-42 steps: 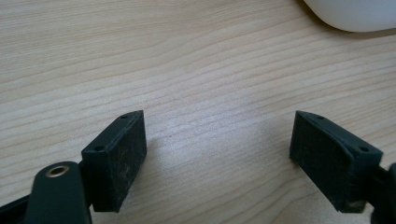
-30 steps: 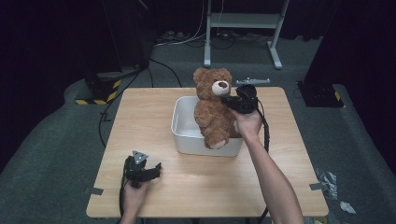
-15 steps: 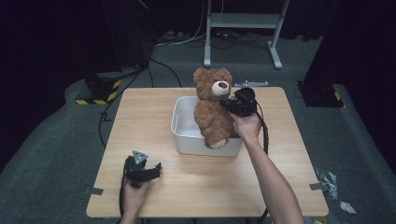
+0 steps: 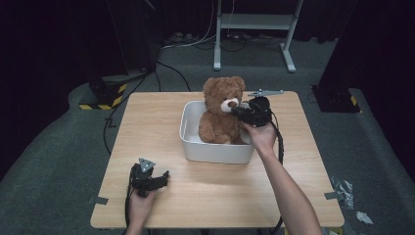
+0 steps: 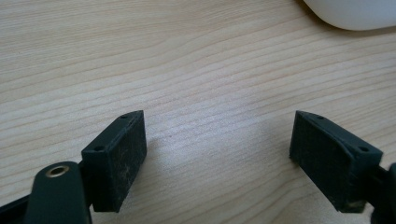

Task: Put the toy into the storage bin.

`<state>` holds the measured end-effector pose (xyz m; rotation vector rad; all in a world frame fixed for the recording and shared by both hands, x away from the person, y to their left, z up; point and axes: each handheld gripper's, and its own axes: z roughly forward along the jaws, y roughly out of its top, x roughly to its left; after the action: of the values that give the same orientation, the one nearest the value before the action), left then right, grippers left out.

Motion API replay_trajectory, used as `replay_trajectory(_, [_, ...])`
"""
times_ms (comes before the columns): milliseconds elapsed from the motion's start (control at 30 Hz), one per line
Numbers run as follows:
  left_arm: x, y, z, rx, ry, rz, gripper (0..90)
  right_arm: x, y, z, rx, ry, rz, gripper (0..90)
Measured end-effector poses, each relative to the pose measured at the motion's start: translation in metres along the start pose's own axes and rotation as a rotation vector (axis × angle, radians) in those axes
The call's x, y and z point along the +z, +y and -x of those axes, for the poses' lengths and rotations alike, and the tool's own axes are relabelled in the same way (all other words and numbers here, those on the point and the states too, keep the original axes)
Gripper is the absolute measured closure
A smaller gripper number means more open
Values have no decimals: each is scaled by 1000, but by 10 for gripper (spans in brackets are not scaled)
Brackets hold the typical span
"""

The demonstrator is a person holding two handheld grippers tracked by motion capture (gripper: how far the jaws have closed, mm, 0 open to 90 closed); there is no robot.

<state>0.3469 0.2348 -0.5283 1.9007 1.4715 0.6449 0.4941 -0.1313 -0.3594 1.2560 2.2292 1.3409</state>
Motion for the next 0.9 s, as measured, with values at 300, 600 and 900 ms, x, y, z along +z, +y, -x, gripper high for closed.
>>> replay_trajectory(300, [0, 0, 0, 1, 0, 1, 187, -18, -3, -1, -7, 8, 61, 746])
replay_trajectory(600, [0, 0, 0, 2, 0, 1, 187, -33, -7, 2, -12, 1, 110, 693])
replay_trajectory(900, [0, 0, 0, 3, 0, 1, 188, -47, -12, 3, -27, -37, 140, 605])
